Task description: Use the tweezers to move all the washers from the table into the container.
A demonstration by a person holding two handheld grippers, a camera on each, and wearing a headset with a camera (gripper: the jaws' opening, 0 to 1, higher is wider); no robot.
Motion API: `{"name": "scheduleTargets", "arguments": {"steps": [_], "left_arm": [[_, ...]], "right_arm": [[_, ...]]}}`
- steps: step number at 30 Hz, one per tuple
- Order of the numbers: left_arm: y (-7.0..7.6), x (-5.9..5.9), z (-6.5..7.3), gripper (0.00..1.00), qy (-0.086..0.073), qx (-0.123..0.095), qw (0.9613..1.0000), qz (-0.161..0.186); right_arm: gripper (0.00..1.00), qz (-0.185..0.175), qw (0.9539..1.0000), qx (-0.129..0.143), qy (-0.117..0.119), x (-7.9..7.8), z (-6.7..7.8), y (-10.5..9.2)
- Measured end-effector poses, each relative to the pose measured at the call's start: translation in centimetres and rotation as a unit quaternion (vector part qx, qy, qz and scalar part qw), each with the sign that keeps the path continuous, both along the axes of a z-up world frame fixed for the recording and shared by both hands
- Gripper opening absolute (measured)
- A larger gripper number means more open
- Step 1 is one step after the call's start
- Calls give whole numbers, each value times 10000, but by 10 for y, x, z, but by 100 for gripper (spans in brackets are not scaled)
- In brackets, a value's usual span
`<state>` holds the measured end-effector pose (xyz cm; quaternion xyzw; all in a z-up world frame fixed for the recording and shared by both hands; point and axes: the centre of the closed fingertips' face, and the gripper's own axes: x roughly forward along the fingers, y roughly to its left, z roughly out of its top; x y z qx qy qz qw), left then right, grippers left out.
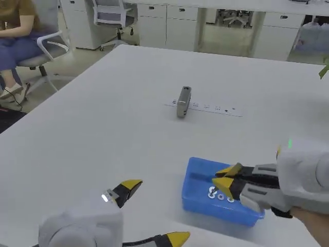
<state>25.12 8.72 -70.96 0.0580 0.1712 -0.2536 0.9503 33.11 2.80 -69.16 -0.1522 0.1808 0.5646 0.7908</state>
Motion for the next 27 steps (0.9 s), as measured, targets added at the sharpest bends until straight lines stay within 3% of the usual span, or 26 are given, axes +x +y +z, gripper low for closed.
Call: {"name": "scheduleTargets", "arguments": {"steps": [7, 13, 27], "left_arm": [[1, 0, 2, 74, -43, -20, 10000, 39], [-1, -1, 2, 74, -60, 5, 10000, -9], [1, 0, 1, 74, -22, -37, 10000, -12]], "right_arm": [[2, -467, 9971, 311, 522, 33, -12, 8], [3, -559, 9958, 137, 717, 50, -32, 16], [3, -287, 9948, -365, 903, 42, -72, 29]]}}
